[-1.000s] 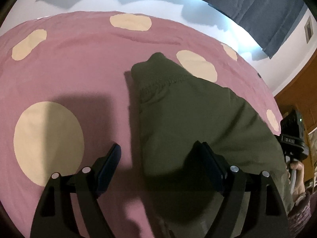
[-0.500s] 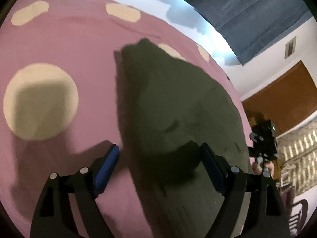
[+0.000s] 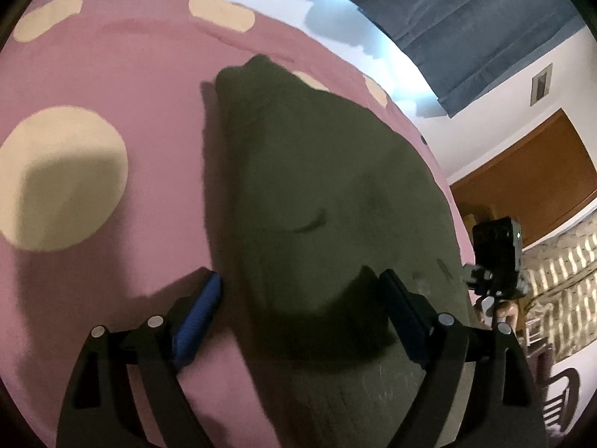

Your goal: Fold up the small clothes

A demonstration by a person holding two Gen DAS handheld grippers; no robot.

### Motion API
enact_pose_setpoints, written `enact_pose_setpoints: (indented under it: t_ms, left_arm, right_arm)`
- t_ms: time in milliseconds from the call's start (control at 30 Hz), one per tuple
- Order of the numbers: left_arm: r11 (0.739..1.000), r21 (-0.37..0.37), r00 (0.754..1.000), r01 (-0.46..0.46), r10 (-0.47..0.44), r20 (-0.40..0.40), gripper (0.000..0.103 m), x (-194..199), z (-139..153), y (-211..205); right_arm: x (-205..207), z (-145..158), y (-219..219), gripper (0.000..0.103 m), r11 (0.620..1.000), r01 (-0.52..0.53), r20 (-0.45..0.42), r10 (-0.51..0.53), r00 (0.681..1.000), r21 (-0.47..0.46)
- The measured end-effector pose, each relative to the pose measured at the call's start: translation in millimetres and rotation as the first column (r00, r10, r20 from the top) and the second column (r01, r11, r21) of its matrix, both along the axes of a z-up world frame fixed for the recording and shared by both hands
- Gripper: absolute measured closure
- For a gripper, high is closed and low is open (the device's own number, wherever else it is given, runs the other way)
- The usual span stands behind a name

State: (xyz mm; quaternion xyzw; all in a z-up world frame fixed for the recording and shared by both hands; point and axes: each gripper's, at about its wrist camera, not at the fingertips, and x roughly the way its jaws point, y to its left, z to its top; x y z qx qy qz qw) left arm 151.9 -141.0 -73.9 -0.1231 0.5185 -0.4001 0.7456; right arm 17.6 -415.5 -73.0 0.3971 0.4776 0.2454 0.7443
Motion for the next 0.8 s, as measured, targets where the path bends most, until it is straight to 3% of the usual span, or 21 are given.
enact_pose_setpoints:
  t_ms: [100,367,433,500,600,800]
  left_arm:
    - [1.000,-0.008,1.000,0.012,-0.012,-0.007,0.019,2.4,-0.9,0.9]
    - [0.998,-0.056,0.997,0.028,-0.032,-0.068,0.020,-2.1,-6.8,8.5]
    - [0.998,-0.048,0.999,0.029,-0.031,-0.037,0.021,-6.7,-6.5,10.9]
    - [0.999,-0.036,0.999,0.030,-0.030,-0.010,0.032,-10.2,-5.5,6.3]
    - [1.000,0.000,0.999,-0.015,0.015,0.033,0.037,-13.9,-3.6,-2.0]
    - [0.998,0.055,0.995,-0.034,0.028,0.099,0.044,-18.9,2.5,-5.5]
  right_arm:
    - [-7.0,-1.8,0.5,0.016,1.000,-0.003,0.019,0.003,1.000,-0.004]
    - [21.9,-2.9,17.7,0.016,0.999,-0.041,0.051,0.040,0.998,0.026]
    - [23.1,-3.5,16.7,0.020,0.999,-0.038,0.059,0.036,0.998,0.037]
    - [26.0,-4.7,18.1,0.028,0.999,-0.029,0.059,0.027,0.998,0.027]
    - [30.1,-4.5,21.6,0.040,1.000,-0.017,0.066,0.016,0.998,0.015]
    - [34.2,-5.8,24.9,0.051,1.000,0.012,0.085,-0.013,0.996,0.016]
